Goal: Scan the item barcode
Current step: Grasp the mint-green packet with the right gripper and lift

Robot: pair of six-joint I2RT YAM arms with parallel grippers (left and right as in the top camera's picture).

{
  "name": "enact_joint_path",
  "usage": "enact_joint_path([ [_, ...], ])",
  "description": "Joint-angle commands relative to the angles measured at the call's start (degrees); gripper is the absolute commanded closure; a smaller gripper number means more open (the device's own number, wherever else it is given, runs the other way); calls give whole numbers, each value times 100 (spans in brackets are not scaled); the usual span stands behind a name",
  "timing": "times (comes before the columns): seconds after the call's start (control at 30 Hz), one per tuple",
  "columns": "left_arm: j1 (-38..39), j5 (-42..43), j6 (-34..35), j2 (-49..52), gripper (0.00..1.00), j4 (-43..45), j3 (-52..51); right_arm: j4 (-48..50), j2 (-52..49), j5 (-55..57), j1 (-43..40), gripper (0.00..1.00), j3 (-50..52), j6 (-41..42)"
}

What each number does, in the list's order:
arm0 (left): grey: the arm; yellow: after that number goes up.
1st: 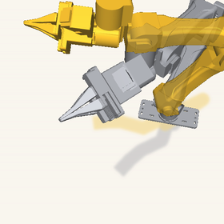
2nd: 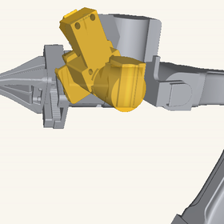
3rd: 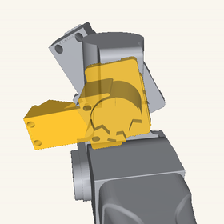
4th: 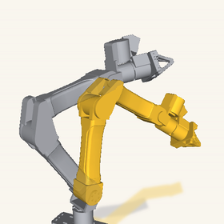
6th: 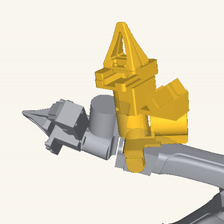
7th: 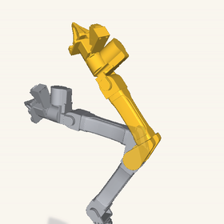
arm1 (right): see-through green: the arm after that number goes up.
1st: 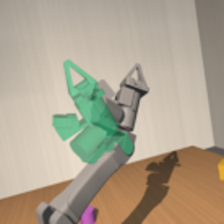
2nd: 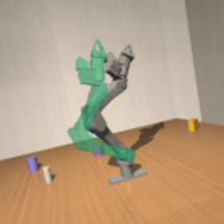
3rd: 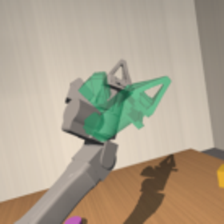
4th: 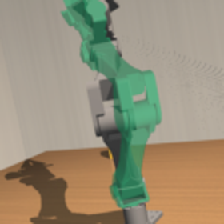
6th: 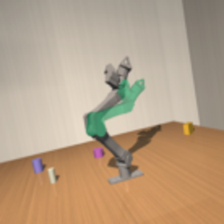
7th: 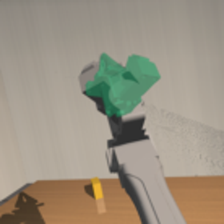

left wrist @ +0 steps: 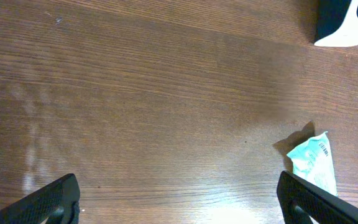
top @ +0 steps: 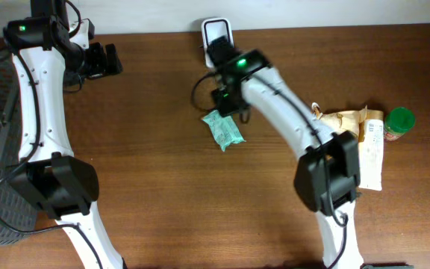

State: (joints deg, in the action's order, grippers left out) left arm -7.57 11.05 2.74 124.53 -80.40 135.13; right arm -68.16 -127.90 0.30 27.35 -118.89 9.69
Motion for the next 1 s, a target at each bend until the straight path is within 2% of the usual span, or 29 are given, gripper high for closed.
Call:
enact_joint_path([
  [0.0,-7,-17,-66,85,1,-7,61,127,-184,-1025,-195,96,234,498],
  [0.23,-7,-17,-66,85,1,-7,61,1104,-629,-1014,133,96,841,590],
  [0.37,-7,-17,-66,85,1,-7,61,1180,-1036,-1016,153,96,901,625],
  [0.43,-7,-17,-66,85,1,-7,61,1198,-1029,-1342,170,94,892,323],
  [0.47,-7,-20,-66,85,1,-7,61,1185,-1001,-1729,197,88,855,-210],
  [0.53,-7,-17,-66,85,1,-7,61,977,-896,-2179,293,73,616,-1064],
  [0.6,-4,-17,-66,85,1,-7,61,669,-750,-2175,372,67,236,-1294],
  [0.67,-7,-17,-66,85,1,-7,61,205,-603,-2168,391,66,-275,-1237],
  [0.73,-7,-17,-66,85,1,-7,61,-221,-566,-2120,372,66,-468,-835],
  [0.8,-7,-20,-66,85,1,-7,61,-807,-621,-1908,374,67,-398,-398],
  [0.87,-7,-17,-66,85,1,-7,61,-1270,-750,-1718,376,66,-238,-295],
  [0.97,-7,-17,-66,85,1,-7,61,-1154,-752,-1366,352,66,221,-293],
])
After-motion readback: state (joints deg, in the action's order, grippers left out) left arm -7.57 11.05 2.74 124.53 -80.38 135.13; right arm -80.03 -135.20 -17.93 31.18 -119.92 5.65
